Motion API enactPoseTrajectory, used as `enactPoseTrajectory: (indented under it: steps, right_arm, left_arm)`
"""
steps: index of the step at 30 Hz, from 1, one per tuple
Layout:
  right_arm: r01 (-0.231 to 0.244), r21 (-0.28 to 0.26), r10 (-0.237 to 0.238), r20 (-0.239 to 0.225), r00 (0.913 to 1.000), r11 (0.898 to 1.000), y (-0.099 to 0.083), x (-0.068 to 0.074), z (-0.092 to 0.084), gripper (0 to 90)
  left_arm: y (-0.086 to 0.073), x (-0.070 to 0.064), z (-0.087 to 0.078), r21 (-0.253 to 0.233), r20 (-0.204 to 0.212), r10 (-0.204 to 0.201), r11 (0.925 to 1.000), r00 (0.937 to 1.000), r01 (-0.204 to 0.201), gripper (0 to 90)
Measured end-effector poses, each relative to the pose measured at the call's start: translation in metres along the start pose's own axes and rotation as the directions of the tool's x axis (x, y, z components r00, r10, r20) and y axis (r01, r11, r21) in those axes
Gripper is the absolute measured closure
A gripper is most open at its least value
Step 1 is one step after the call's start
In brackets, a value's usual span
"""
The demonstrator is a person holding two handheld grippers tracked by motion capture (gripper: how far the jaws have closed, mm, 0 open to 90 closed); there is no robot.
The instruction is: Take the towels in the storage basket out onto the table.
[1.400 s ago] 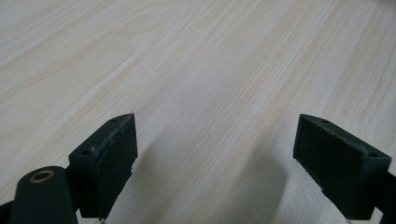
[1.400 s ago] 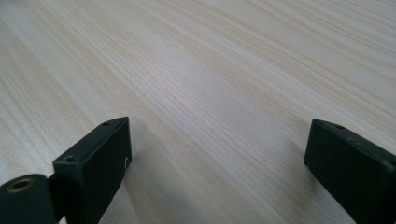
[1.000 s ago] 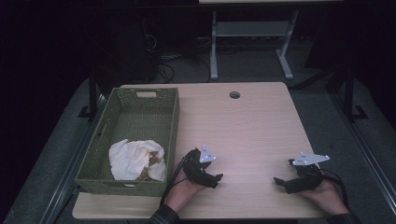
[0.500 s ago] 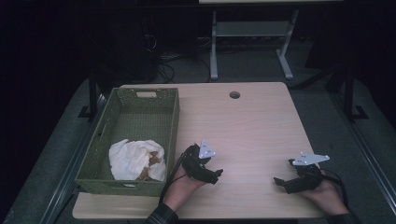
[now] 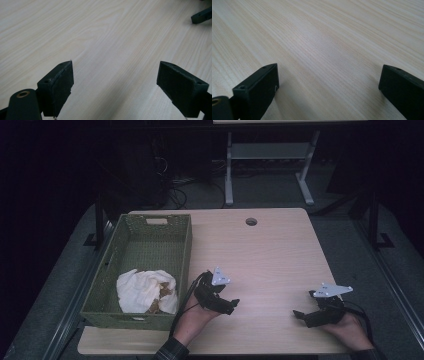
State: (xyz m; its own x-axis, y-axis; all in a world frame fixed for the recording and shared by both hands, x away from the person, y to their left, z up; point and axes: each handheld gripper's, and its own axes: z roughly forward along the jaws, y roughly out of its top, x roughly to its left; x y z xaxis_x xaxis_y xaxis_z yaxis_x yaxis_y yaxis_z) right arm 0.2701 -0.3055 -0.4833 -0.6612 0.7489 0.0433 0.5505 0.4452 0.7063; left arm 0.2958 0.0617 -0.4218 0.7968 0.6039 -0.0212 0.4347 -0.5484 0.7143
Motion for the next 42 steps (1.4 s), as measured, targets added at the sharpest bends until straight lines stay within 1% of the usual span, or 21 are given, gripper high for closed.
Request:
enactPoseTrajectory:
  steps: [4, 5, 8, 10, 14, 15, 16, 17, 18, 20, 22, 23, 24, 25, 26, 29, 30, 31, 34, 36, 42]
  right_arm:
    - [0.0, 0.0, 0.0, 0.0, 1.0, 1.0, 0.0, 0.0, 0.0, 2.5]
    - [0.0, 0.0, 0.0, 0.0, 1.0, 1.0, 0.0, 0.0, 0.0, 2.5]
    - [0.0, 0.0, 0.0, 0.0, 1.0, 1.0, 0.0, 0.0, 0.0, 2.5]
    - [0.0, 0.0, 0.0, 0.0, 1.0, 1.0, 0.0, 0.0, 0.0, 2.5]
    - [-0.001, 0.0, 0.001, 0.0, 1.0, 1.0, 0.0, 0.0, 0.0, 2.5]
    - [0.0, 0.0, 0.0, 0.0, 1.0, 1.0, 0.0, 0.0, 0.0, 2.5]
    - [-0.001, 0.0, 0.001, 0.0, 1.0, 1.0, 0.0, 0.0, 0.0, 2.5]
    - [0.0, 0.0, 0.0, 0.0, 1.0, 1.0, 0.0, 0.0, 0.0, 2.5]
    - [-0.001, 0.0, 0.001, 0.0, 1.0, 1.0, 0.0, 0.0, 0.0, 2.5]
    - [0.0, 0.0, 0.0, 0.0, 1.0, 1.0, 0.0, 0.0, 0.0, 2.5]
    - [-0.001, 0.0, 0.001, 0.0, 1.0, 1.0, 0.0, 0.0, 0.0, 2.5]
    - [-0.001, 0.0, 0.001, 0.0, 1.0, 1.0, 0.0, 0.0, 0.0, 2.5]
    - [-0.001, 0.0, 0.001, 0.0, 1.0, 1.0, 0.0, 0.0, 0.0, 2.5]
    - [-0.001, 0.0, 0.001, 0.0, 1.0, 1.0, 0.0, 0.0, 0.0, 2.5]
    - [-0.001, 0.0, 0.001, 0.0, 1.0, 1.0, 0.0, 0.0, 0.0, 2.5]
    - [-0.001, 0.0, 0.001, 0.0, 1.0, 1.0, 0.0, 0.0, 0.0, 2.5]
    - [-0.001, 0.0, 0.001, 0.0, 1.0, 1.0, 0.0, 0.0, 0.0, 2.5]
    - [-0.001, 0.0, 0.001, 0.0, 1.0, 1.0, 0.0, 0.0, 0.0, 2.5]
    - [-0.001, 0.0, 0.001, 0.0, 1.0, 1.0, 0.0, 0.0, 0.0, 2.5]
    - [0.0, -0.001, 0.0, 0.0, 1.0, 1.0, 0.0, 0.0, 0.0, 2.5]
    - [0.0, 0.0, 0.0, 0.0, 1.0, 1.0, 0.0, 0.0, 0.0, 2.5]
  left_arm:
    - [0.004, 0.0, -0.003, 0.0, 0.0, 0.001, 1.0, 1.0, -0.001, 13.5]
    - [0.006, -0.001, -0.005, -0.001, 0.007, 0.006, 1.0, 1.0, -0.006, 13.5]
    - [0.009, 0.0, -0.008, -0.009, 0.013, 0.004, 1.0, 0.9999, -0.004, 13.5]
    - [0.012, 0.0, -0.012, -0.018, 0.02, 0.012, 0.9998, 0.9997, -0.012, 13.5]
    - [0.016, 0.001, -0.015, -0.027, 0.036, 0.011, 0.9996, 0.9993, -0.01, 13.5]
    - [0.019, 0.001, -0.018, -0.04, 0.045, 0.014, 0.9991, 0.9989, -0.012, 13.5]
    - [0.02, 0.001, -0.02, -0.044, 0.046, 0.019, 0.9989, 0.9988, -0.017, 13.5]
    - [0.022, 0.001, -0.022, -0.06, 0.046, 0.026, 0.9979, 0.9986, -0.023, 13.5]
    - [0.023, 0.001, -0.024, -0.073, 0.055, 0.018, 0.9973, 0.9983, -0.014, 13.5]
    - [0.024, 0.002, -0.026, -0.075, 0.06, 0.021, 0.997, 0.998, -0.016, 13.5]
    - [0.027, 0.003, -0.03, -0.075, 0.055, 0.039, 0.9966, 0.9978, -0.035, 13.5]
    - [0.029, 0.005, -0.034, -0.082, 0.049, 0.039, 0.996, 0.998, -0.035, 13.5]
    - [0.029, 0.005, -0.034, -0.082, 0.049, 0.039, 0.996, 0.998, -0.035, 13.6]
    - [0.031, 0.009, -0.038, -0.09, 0.048, 0.034, 0.9955, 0.9983, -0.029, 13.5]
    - [0.031, 0.009, -0.038, -0.09, 0.048, 0.034, 0.9955, 0.9983, -0.029, 13.5]
    - [0.034, 0.015, -0.045, -0.099, 0.048, 0.033, 0.9947, 0.9983, -0.028, 13.6]
    - [0.034, 0.015, -0.045, -0.099, 0.048, 0.033, 0.9947, 0.9983, -0.028, 13.7]
    - [0.035, 0.018, -0.048, -0.097, 0.05, 0.034, 0.9948, 0.9982, -0.029, 13.7]
    - [0.036, 0.021, -0.05, -0.1, 0.052, 0.028, 0.9947, 0.9983, -0.023, 13.7]
    - [0.037, 0.026, -0.055, -0.097, 0.046, 0.038, 0.9947, 0.9982, -0.033, 13.8]
    - [0.038, 0.032, -0.06, -0.094, 0.048, 0.033, 0.9951, 0.9983, -0.029, 13.7]
